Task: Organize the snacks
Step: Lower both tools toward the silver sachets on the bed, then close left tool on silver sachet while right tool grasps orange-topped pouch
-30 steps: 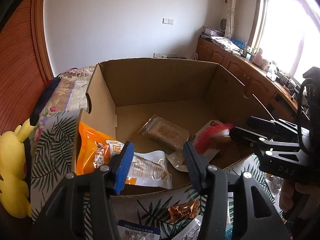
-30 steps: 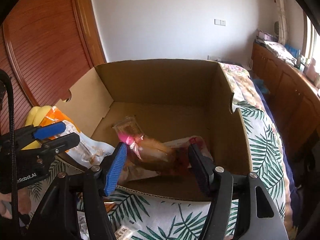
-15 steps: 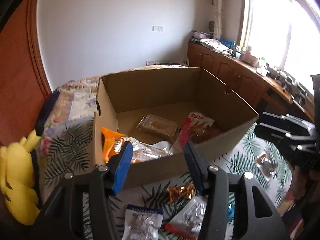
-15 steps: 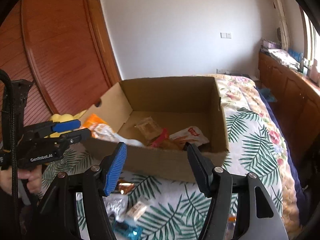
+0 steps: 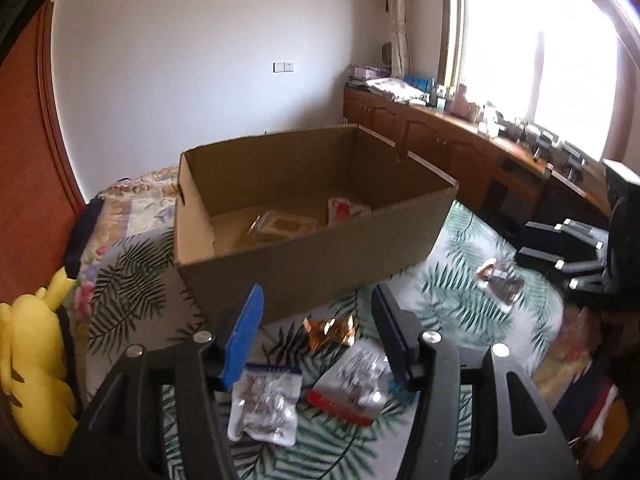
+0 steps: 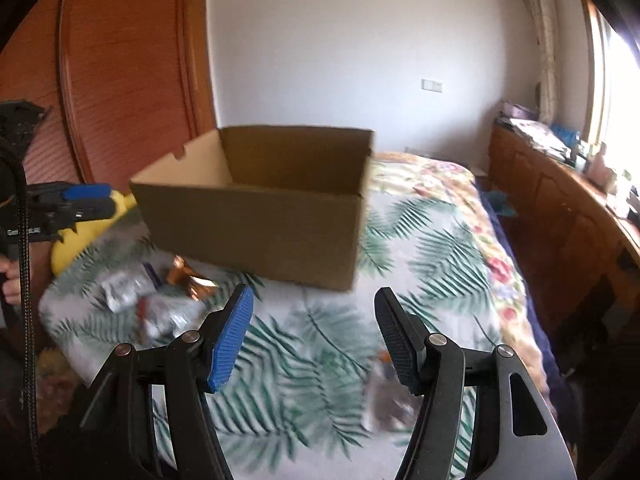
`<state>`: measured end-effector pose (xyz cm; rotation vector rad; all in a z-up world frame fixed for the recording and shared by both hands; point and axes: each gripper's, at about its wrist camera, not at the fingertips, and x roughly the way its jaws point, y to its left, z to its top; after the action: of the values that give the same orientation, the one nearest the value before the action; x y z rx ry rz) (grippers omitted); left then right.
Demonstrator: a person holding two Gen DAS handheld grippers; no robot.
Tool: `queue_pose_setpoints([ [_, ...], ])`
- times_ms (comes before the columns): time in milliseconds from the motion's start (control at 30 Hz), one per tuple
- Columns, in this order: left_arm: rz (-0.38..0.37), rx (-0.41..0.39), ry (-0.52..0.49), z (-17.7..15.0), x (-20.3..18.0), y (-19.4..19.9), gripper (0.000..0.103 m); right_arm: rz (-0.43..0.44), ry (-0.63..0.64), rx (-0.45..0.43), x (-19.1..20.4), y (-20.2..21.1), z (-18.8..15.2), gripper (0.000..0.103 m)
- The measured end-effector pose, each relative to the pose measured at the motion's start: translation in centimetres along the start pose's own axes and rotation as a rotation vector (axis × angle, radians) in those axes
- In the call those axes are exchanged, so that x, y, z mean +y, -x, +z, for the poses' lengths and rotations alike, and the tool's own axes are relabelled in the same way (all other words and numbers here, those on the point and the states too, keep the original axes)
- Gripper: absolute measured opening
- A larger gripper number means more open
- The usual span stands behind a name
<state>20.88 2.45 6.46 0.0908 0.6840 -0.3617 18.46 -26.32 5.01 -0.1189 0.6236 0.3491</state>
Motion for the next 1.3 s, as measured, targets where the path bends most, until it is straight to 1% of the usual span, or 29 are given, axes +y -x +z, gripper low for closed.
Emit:
queue_pose_setpoints([
  [133, -0.006, 0.040, 0.012, -2.5, 0.3, -0.6, 0.057, -0.043, -0.020, 0.043, -2.2, -0.5, -2.2, 0.065],
  [233, 0.013, 0.073, 0.019, -4.2, 1.0, -1.6, 0.057, -0.072, -0.040, 0.084, -3.7, -1.4, -3.8, 0.065],
  [367, 0.025, 0.110, 0.055, -6.4, 2.2, -3.0, 0.057, -0.099, -0.055, 0.126, -5.0, -2.5, -5.3, 0.065],
  [500, 0.044, 0.139, 0.083, -8.0, 3.5, -3.9, 0.057, -0.108, -0.076, 0.157, -6.0, -3.5, -6.4, 0.065],
  [567, 0.044, 0.144, 0.096, -8.5, 3.9, -4.1, 0.057, -0.105, -0.087, 0.173, -6.3, -4.0, -6.7, 0.067],
  [667, 0.043, 0.142, 0.111, -8.8, 4.3, -4.2, 0.057, -0.088, -0.103, 0.204, -6.8, -5.0, -6.8, 0.068],
  [833, 0.053, 0.155, 0.118, -9.0, 4.9, -4.7, 0.057, -0.100, -0.090, 0.249, -6.8, -6.5, -6.7, 0.068],
  [967, 0.064, 0.168, 0.110, -9.1, 4.9, -5.0, 0.057, -0.114, -0.065, 0.256, -6.7, -7.4, -6.4, 0.072],
  [1033, 0.066, 0.175, 0.109, -9.2, 5.1, -5.2, 0.057, -0.123, -0.050, 0.243, -6.6, -7.4, -6.5, 0.075],
  [1133, 0.065, 0.190, 0.101, -9.4, 5.1, -5.5, 0.057, -0.111, -0.068, 0.225, -7.0, -7.5, -6.8, 0.077],
  [1300, 0.054, 0.222, 0.077, -9.6, 4.5, -6.1, 0.057, -0.117, -0.059, 0.217, -7.0, -7.6, -6.9, 0.078],
])
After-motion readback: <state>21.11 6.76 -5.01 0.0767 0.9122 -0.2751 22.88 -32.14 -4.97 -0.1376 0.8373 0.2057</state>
